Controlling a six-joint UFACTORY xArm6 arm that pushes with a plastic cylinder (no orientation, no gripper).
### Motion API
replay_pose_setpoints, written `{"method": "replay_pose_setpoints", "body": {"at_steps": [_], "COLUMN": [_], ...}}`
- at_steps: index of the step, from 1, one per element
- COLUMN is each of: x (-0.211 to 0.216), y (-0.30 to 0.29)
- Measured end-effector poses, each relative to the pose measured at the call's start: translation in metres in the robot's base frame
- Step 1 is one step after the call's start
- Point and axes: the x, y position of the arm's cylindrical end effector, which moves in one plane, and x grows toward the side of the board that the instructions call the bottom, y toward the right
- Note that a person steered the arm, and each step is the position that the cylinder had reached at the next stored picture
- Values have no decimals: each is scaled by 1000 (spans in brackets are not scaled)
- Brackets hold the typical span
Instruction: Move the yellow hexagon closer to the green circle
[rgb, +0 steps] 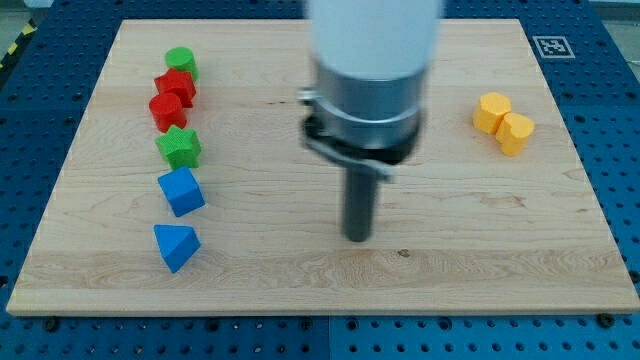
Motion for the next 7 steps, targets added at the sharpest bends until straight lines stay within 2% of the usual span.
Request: {"method": "replay_pose_setpoints", "body": {"at_steps": [1, 2, 3, 4, 5, 7], "x": [-13, -46, -74, -81, -106, -120], "y": [84, 150, 191, 191, 191, 190]}}
